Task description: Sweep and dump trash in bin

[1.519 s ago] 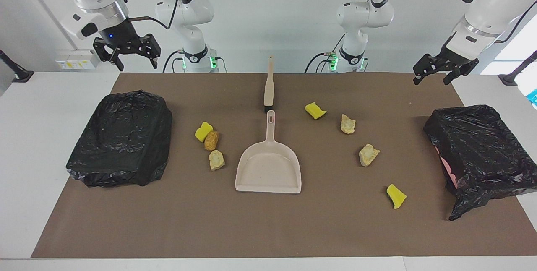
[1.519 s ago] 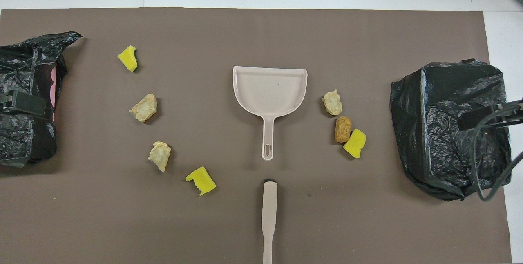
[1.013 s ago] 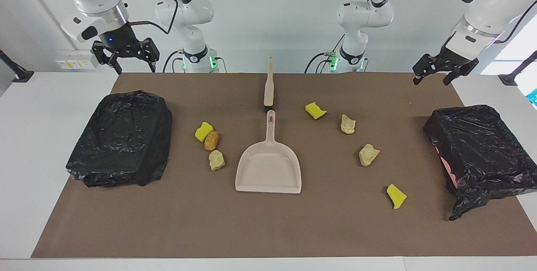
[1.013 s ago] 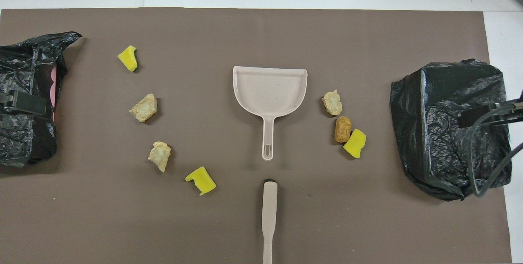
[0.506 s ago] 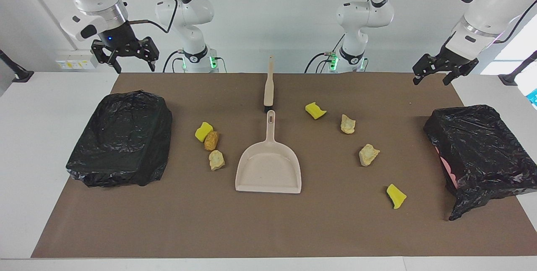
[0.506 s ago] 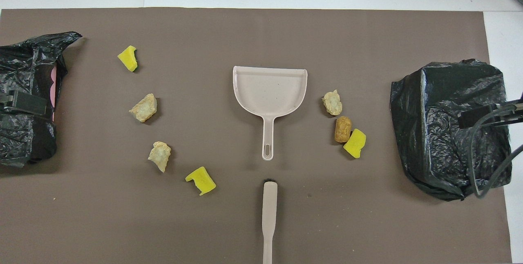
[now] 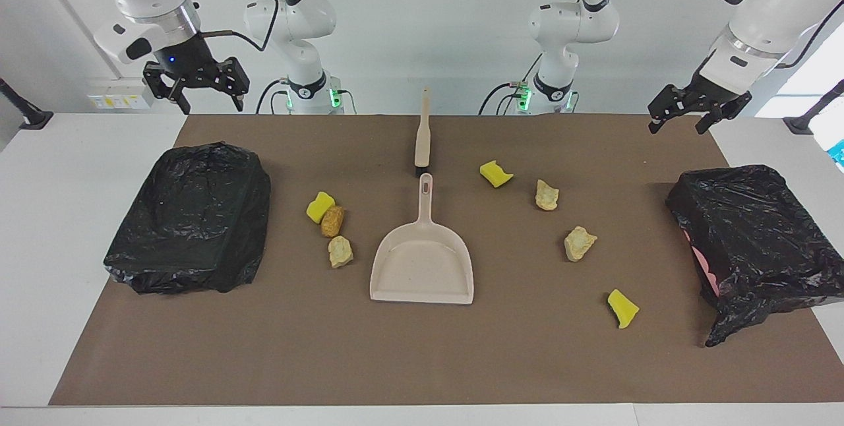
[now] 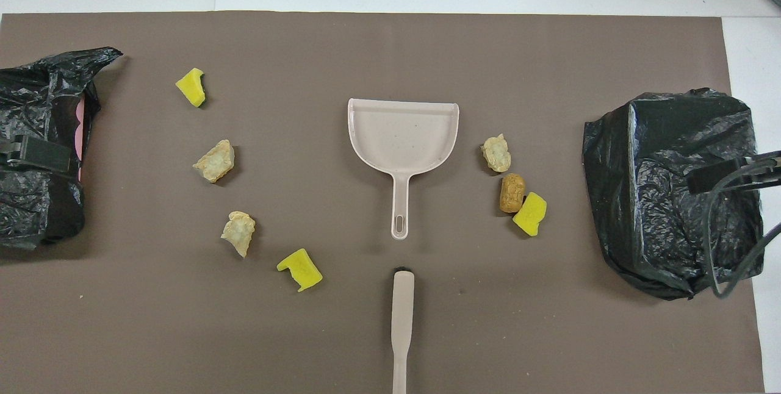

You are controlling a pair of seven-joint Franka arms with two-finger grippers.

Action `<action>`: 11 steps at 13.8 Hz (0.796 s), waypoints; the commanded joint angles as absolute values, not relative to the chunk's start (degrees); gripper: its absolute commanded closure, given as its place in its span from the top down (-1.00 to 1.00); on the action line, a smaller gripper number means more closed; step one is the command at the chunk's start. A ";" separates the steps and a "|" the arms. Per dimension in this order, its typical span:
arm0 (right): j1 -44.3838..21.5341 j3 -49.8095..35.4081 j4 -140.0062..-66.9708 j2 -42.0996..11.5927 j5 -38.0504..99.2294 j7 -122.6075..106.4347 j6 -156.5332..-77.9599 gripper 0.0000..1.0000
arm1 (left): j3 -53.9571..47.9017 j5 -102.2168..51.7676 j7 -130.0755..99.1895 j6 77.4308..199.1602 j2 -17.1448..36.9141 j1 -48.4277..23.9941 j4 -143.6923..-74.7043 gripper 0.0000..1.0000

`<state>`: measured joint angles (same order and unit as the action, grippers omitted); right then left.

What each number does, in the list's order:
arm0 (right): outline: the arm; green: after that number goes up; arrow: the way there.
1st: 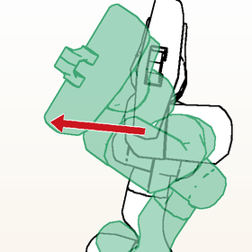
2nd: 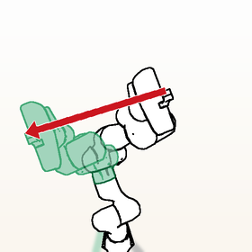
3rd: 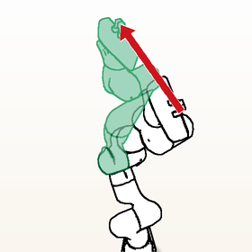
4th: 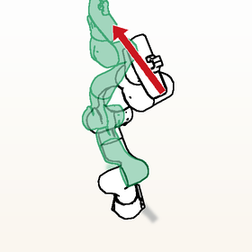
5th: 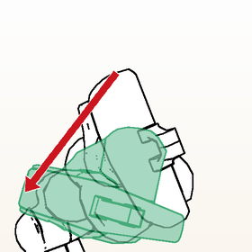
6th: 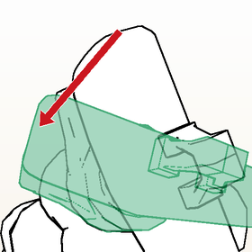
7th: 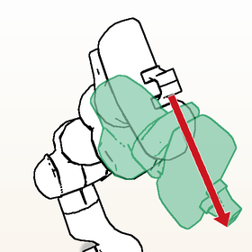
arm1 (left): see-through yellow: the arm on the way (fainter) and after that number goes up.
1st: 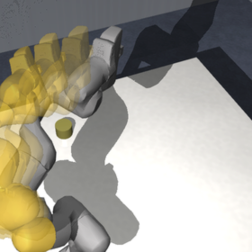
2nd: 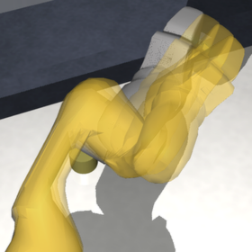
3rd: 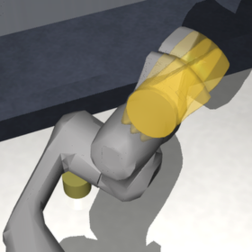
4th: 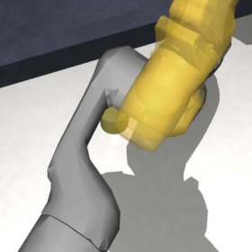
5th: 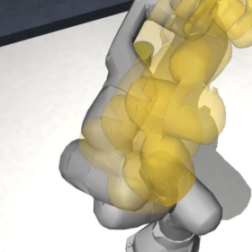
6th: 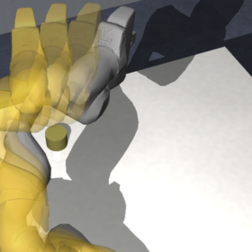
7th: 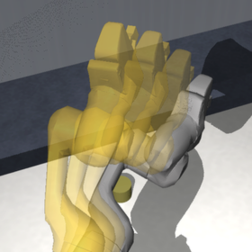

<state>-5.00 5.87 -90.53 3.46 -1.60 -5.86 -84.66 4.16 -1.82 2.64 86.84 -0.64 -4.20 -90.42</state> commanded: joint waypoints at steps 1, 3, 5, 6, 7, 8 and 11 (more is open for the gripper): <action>-4.39 5.71 -92.37 4.83 -1.14 -6.15 -85.08 1.00 | 4.39 -1.58 2.72 87.80 -1.76 -4.75 -92.02 1.00; -4.39 5.71 -92.55 4.83 -1.14 -6.15 -84.99 1.00 | 4.31 -1.76 2.81 87.80 -1.84 -5.01 -92.20 1.00; -4.48 5.71 -92.81 5.01 -1.14 -6.15 -84.99 1.00 | 4.31 -1.85 2.73 87.80 -1.93 -5.62 -92.37 1.00; -4.48 5.71 -93.25 5.18 -1.14 -6.24 -84.90 1.00 | 4.31 -1.85 2.72 87.80 -2.02 -5.62 -92.37 1.00; -4.48 5.71 -93.51 5.36 -1.14 -6.24 -84.90 1.00 | 4.31 -1.85 2.72 87.80 -2.02 -5.63 -92.46 1.00; -4.48 5.71 -93.52 5.36 -1.14 -6.24 -84.82 1.00 | 4.31 -1.85 2.72 87.80 -2.11 -5.63 -92.46 1.00; -4.57 5.71 -93.43 5.36 -1.14 -6.24 -84.99 1.00 | 4.31 -2.11 0.71 88.24 -2.37 -8.42 -94.03 1.00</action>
